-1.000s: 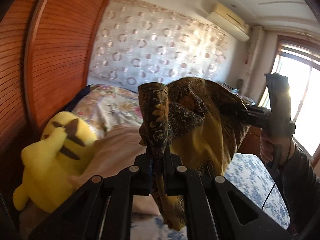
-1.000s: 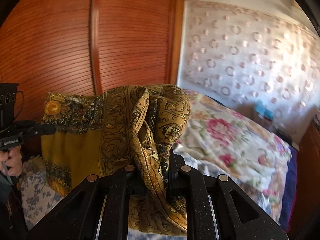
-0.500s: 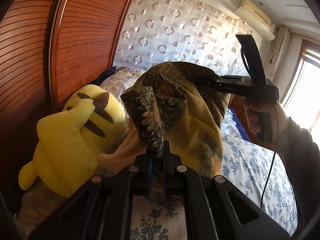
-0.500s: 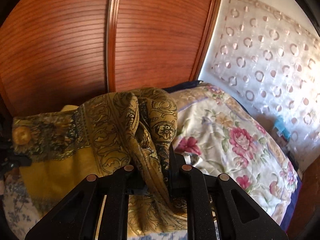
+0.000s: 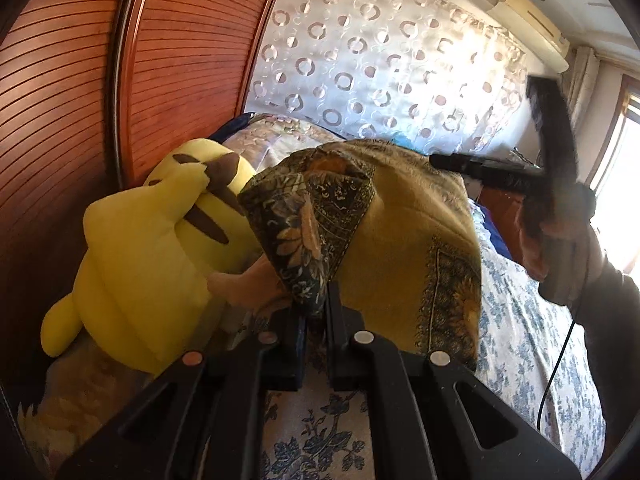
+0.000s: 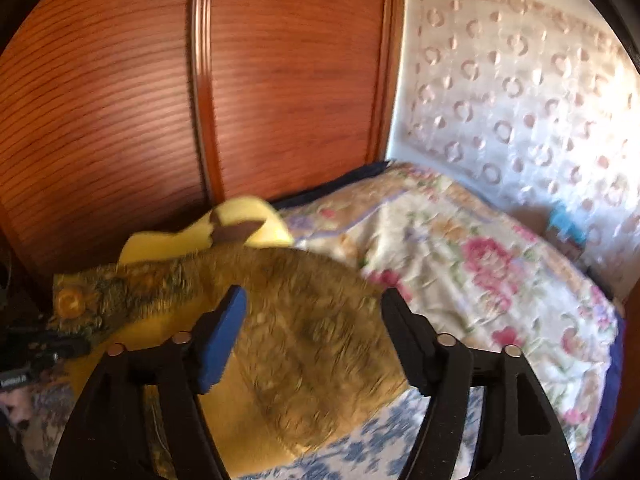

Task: Fold small clothes
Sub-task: 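Carry the lifted shirt with both tools toward the yellow plush toy, then lower the shirt onto the bed beside the plush toy and open both tools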

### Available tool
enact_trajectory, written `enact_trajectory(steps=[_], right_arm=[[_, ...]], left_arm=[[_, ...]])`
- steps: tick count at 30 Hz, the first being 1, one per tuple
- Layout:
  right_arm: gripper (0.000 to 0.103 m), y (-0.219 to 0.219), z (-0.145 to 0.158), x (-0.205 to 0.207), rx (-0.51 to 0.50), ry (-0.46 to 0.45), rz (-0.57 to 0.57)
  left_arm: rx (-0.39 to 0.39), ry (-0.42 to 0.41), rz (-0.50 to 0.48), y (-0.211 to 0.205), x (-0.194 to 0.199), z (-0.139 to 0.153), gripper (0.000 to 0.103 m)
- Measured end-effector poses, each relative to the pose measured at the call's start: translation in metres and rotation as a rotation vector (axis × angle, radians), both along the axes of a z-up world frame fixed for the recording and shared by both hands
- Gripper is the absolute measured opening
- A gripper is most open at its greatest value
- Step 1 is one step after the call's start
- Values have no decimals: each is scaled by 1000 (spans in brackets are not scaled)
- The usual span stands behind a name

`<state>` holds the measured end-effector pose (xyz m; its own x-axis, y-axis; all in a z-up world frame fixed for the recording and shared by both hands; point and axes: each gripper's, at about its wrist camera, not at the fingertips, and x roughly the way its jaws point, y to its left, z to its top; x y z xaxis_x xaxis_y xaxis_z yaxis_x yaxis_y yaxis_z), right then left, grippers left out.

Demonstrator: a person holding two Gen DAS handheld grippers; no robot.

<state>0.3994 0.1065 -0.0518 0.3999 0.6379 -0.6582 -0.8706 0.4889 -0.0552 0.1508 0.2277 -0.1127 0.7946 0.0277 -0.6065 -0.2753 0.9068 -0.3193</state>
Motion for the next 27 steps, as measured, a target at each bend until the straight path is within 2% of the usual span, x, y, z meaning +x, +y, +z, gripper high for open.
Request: enact_trajectory(steps=[5,11,18,23,27], right_arm=[[79,9,-42,14,-43,72,-36],[87,10,-66,25,19,137,-73],[87,4,-50,11,12,102,-106],[87,-15,-34,-10,34,90,-109],[87,-33,-21,-32,55,91,-113]], left_arm=[[18,18,4,-4,0,-3,4],[51,25,13,-9,-2,0,4],[127,-2,30,-13,-13,17,8],[214,-30,33,-21,-23,35,22],[241,-50,29,-27,-29,46,28]])
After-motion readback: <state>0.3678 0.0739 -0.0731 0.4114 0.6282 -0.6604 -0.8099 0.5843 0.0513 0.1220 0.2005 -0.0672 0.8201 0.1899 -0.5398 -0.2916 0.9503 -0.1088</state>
